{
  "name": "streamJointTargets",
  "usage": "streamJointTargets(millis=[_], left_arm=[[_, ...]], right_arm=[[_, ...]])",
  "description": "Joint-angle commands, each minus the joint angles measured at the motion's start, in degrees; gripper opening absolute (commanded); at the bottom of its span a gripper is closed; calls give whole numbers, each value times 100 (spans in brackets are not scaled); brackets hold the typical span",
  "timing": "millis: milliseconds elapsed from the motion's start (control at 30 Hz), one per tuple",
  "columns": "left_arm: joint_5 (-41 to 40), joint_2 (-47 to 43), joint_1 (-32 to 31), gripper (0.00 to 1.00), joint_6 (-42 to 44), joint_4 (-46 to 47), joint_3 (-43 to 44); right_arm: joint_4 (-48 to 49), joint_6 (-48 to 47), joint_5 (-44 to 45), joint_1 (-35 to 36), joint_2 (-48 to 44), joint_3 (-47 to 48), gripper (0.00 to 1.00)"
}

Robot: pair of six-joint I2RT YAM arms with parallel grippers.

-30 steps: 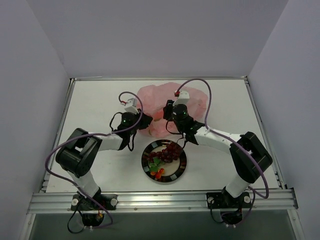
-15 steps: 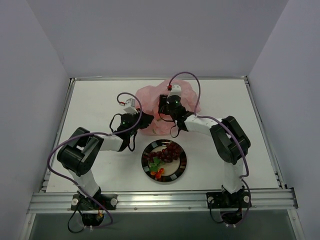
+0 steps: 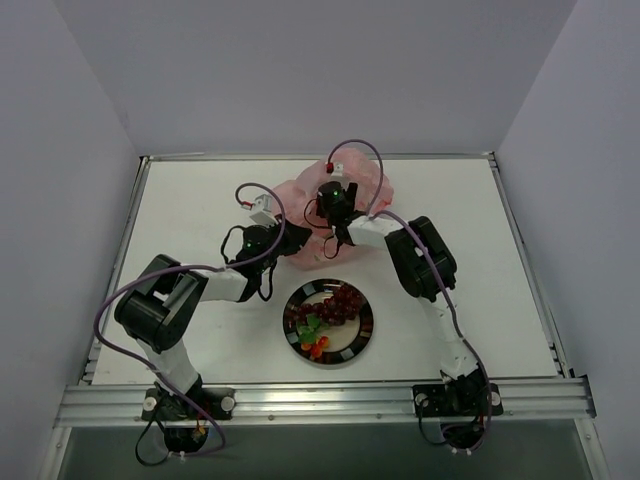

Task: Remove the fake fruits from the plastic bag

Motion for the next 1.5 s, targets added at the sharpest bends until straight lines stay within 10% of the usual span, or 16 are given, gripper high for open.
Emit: streamJointTargets(millis=[0, 200, 600, 1467], left_arm=[[81, -85, -25, 2, 11, 234, 159], [-16, -76, -17, 2, 160, 85, 317], [-323, -76, 10, 2, 415, -486, 985], [-561, 557, 309, 2, 741, -1278, 1996]], right_arm=[[36, 245, 159, -54, 271, 419, 84], [819, 122, -104, -28, -650, -660, 31], [3, -133, -2240, -54, -2760, -2338, 34], [-2203, 261, -2276, 1571, -7189, -5055, 34]])
